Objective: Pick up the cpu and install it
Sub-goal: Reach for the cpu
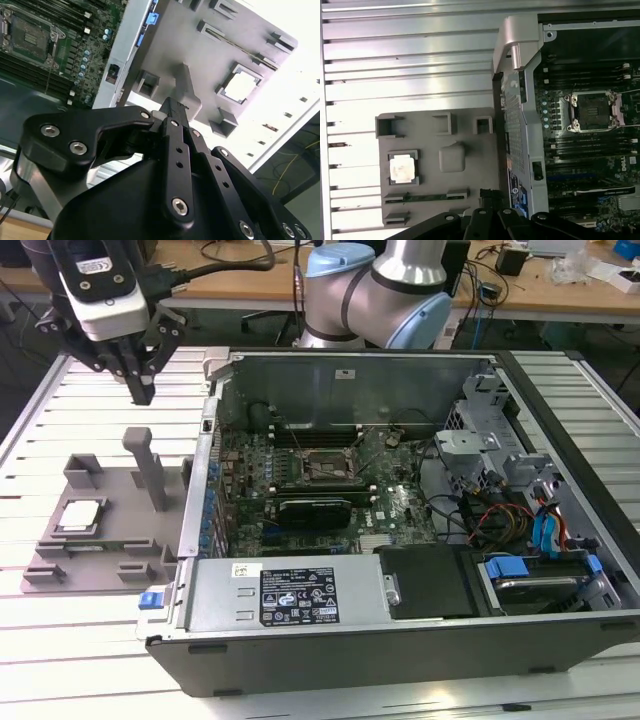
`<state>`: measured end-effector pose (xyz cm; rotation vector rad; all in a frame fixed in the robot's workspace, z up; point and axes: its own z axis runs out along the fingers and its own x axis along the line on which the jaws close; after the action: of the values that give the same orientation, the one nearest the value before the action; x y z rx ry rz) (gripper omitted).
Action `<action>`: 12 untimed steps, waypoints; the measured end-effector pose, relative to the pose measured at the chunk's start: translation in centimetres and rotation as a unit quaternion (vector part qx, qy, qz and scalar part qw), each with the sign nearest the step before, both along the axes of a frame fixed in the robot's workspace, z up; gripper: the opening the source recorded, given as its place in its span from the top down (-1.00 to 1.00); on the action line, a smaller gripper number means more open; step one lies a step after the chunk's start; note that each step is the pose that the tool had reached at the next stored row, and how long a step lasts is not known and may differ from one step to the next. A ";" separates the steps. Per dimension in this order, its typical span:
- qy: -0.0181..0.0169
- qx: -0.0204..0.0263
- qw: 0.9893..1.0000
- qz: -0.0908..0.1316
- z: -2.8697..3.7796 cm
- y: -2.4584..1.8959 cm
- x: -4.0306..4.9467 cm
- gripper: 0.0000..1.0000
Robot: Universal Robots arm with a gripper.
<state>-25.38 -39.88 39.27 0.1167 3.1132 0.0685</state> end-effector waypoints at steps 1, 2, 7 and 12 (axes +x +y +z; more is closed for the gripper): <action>0.000 0.000 1.000 0.000 0.00 0.00 -0.18 0.79; 0.000 0.000 1.000 0.000 0.00 0.00 -0.28 0.79; 0.000 0.000 1.000 0.000 0.00 0.00 -1.01 0.79; 0.000 0.000 1.000 0.000 0.00 0.00 -2.55 0.79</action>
<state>-27.93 -39.88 39.27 0.1167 3.1133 0.0686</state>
